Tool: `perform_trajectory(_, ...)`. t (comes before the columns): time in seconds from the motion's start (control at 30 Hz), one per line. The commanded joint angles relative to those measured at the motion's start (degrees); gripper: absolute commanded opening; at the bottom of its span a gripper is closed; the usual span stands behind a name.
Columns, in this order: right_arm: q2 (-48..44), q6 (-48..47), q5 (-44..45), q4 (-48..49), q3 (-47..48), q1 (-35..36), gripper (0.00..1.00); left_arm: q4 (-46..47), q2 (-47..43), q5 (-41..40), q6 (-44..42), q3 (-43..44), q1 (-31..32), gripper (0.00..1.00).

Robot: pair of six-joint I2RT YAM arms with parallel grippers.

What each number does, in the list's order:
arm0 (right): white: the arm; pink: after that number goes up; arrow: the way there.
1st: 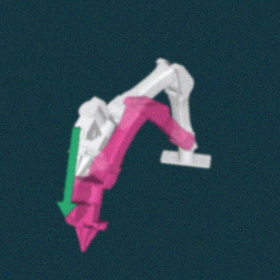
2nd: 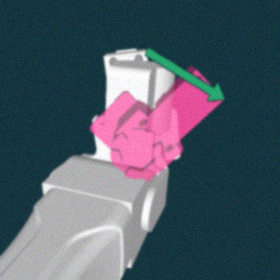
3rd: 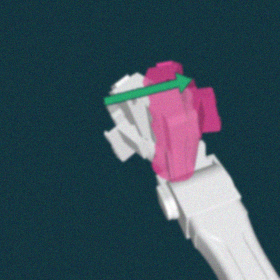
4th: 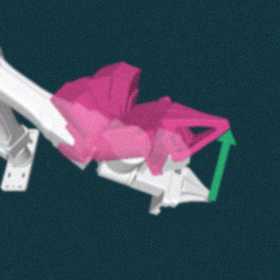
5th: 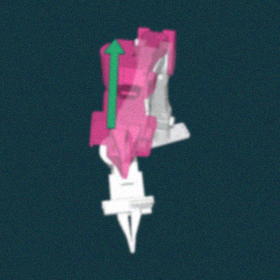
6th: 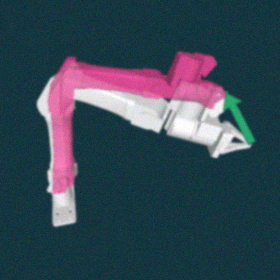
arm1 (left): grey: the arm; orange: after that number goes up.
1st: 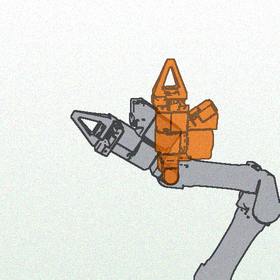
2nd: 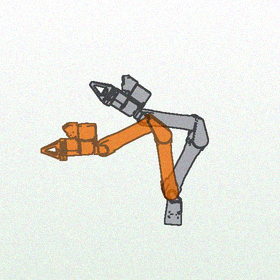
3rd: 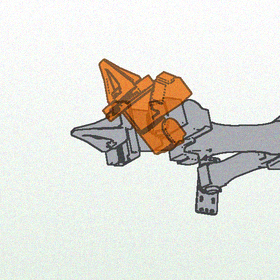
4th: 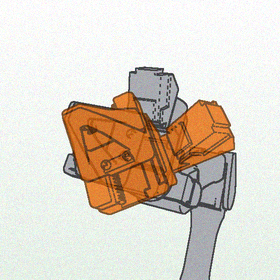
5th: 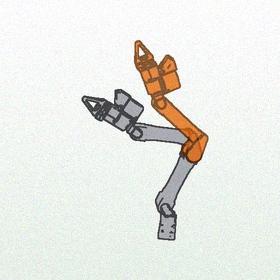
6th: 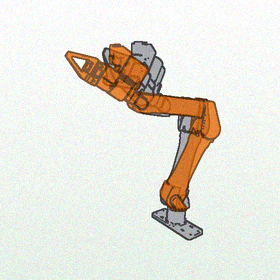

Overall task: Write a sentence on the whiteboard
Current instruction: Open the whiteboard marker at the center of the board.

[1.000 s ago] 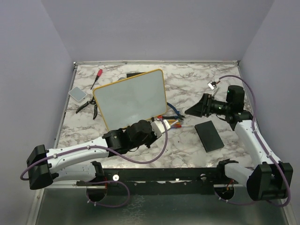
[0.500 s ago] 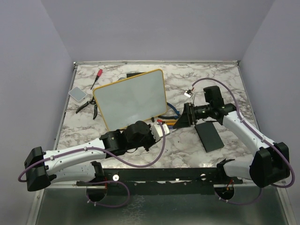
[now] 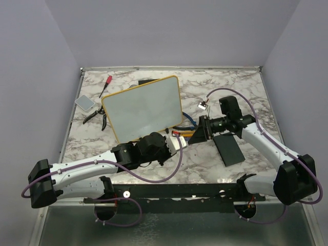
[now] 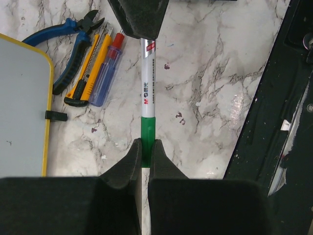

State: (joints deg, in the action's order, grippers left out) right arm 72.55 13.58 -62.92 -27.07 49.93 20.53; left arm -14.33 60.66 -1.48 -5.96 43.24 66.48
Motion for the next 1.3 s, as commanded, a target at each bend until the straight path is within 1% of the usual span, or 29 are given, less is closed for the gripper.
perform_trajectory(0.0,1.0,0.0,-1.6,0.6,-0.3,0.9,0.53,0.7,0.5,1.4,-0.4,-0.4,0.2,0.0)
perform_trajectory(0.4,2.2,-0.3,-1.4,0.5,0.0,3.3,0.46,0.7,0.0,1.4,-0.3,-0.4,0.1,0.0)
perform_trajectory(0.77,2.6,-0.7,-0.7,0.2,0.0,4.5,0.43,0.6,-0.2,1.4,-0.2,-0.6,0.1,0.0)
perform_trajectory(0.97,2.8,-1.0,-0.4,0.0,0.1,4.8,0.37,0.5,-0.1,3.0,-0.2,-0.6,0.1,0.0)
perform_trajectory(1.27,3.6,-2.8,0.0,-2.1,1.0,5.0,0.33,0.3,-0.1,2.7,-0.3,-0.5,0.1,0.0)
